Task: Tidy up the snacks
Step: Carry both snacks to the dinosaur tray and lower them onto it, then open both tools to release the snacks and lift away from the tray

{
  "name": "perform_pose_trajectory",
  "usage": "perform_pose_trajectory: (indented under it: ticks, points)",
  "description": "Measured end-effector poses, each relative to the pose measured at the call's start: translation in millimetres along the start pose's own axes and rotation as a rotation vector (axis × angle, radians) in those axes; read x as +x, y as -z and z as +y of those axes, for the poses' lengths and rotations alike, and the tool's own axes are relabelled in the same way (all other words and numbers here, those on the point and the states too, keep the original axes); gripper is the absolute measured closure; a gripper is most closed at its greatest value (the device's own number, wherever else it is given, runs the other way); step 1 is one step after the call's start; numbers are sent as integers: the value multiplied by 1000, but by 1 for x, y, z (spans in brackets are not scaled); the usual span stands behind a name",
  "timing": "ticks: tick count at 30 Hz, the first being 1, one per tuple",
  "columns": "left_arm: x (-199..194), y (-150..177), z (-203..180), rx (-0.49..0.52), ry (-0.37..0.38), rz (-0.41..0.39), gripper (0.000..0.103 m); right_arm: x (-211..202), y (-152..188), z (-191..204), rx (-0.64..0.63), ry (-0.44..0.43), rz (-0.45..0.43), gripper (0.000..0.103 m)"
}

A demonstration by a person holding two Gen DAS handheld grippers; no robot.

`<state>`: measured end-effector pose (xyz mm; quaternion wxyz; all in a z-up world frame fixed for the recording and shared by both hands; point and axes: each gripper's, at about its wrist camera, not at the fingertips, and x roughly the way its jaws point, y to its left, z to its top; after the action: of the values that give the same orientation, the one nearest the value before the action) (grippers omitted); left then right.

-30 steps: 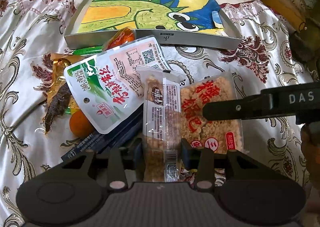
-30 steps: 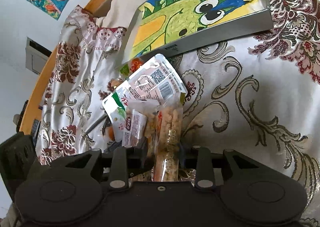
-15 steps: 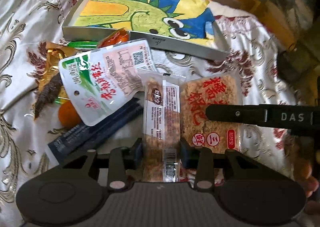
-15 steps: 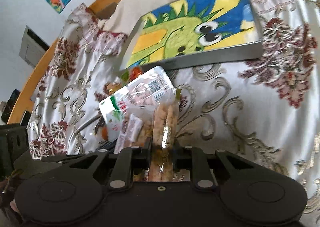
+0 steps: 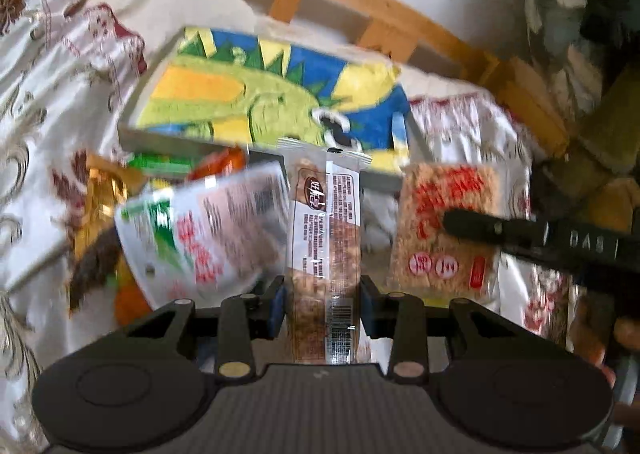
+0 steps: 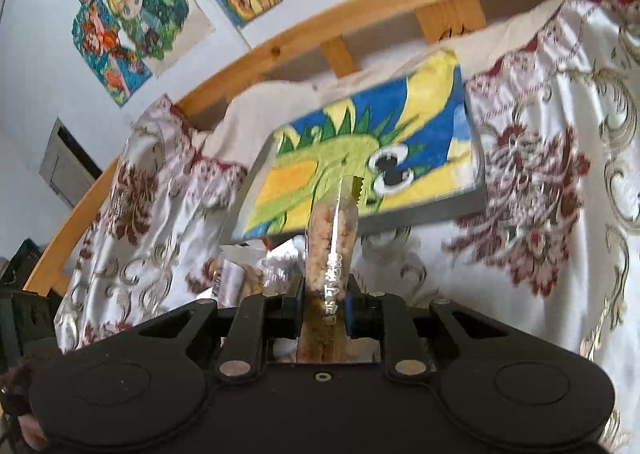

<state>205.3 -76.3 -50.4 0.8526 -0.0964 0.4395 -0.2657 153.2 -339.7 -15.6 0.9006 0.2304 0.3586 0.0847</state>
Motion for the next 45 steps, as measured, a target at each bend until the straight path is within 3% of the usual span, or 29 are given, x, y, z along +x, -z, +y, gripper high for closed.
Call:
perform_pose_trajectory:
  ticks: [6,10,12,18,24,33,39,41,45]
  points:
    - [6,-49,5,20,-82,-167,63,17,-28,0,7,-26,-169,83]
    - [18,-79,31,-43,-10,-241,63,46,-47,-9,63,-42,-204,83]
    - [27,-88,48,-100,17,-253,63,61,-53,-11,91,-38,-198,83]
    - [55,-108,82,-174,-28,-284,63,116,-63,-5,86,-15,-177,83]
    - [79,-106,107,-183,-47,-278,63,159,-66,-1,54,35,-130,83]
    - [95,-105,118,-206,-59,-239,64,173,-62,0,48,75,-101,80]
    - [101,-103,103,-131,-127,-222,58,174,-60,-3,20,118,-83,70]
    - [103,-101,97,-100,-159,-221,52,175,-60,-1,-2,145,-71,62]
    - [98,-98,86,-70,-204,-239,28,172,-60,3,-66,227,-68,35]
